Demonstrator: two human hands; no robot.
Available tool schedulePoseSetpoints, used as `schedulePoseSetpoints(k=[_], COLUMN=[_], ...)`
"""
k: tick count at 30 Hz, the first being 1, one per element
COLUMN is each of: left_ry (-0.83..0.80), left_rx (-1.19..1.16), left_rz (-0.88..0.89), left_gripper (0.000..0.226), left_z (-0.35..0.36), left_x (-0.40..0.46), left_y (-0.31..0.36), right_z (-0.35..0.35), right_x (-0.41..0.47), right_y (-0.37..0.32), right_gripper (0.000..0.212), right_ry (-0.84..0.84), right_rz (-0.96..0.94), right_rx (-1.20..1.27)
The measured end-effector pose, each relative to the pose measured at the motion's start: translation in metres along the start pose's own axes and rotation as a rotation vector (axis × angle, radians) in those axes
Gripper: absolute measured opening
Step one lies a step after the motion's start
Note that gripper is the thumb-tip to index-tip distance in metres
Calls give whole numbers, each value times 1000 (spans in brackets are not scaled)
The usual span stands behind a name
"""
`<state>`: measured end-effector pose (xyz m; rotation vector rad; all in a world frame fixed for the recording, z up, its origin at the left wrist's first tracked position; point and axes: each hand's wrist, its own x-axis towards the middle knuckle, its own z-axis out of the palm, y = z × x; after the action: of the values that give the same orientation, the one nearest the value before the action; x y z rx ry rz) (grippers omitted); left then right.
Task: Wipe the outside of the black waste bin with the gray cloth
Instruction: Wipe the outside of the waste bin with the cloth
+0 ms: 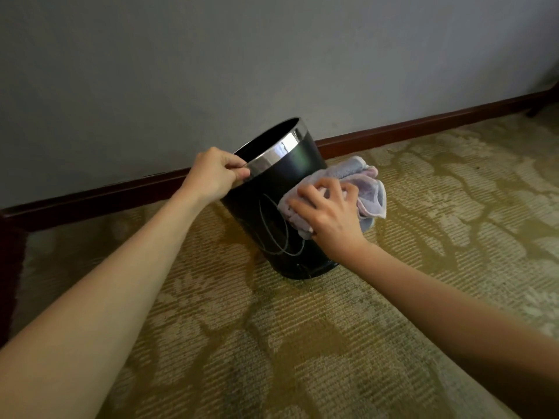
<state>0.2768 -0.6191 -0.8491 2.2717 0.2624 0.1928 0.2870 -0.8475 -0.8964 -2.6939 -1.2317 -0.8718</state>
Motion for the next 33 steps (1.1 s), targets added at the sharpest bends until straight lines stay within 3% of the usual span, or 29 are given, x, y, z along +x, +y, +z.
schedulePoseSetpoints(k=[10, 17, 20, 25, 30, 33], left_ry=[56, 73, 89, 28, 87, 40], left_rx=[16, 130, 225, 221, 157, 120], left_rz=[78, 105, 114, 113, 104, 142], left_gripper=[16, 17, 19, 21, 22, 19], left_z=[18, 22, 23, 28, 29, 29], left_x=[-6, -5, -1, -7, -12, -12], left_y=[9, 39, 52, 64, 57, 56], right_z=[12, -1, -12, -24, -30, -35], right_x=[-92, -97, -86, -20, 2, 23], right_y=[32, 34, 35, 27, 30, 27], right_gripper=[26, 39, 54, 55, 54, 52], right_ry=[-369, -408, -318, -96, -4, 71], right_rz=[-31, 68, 189, 342, 356, 310], right_rx=[-72, 76, 202, 349, 373, 364])
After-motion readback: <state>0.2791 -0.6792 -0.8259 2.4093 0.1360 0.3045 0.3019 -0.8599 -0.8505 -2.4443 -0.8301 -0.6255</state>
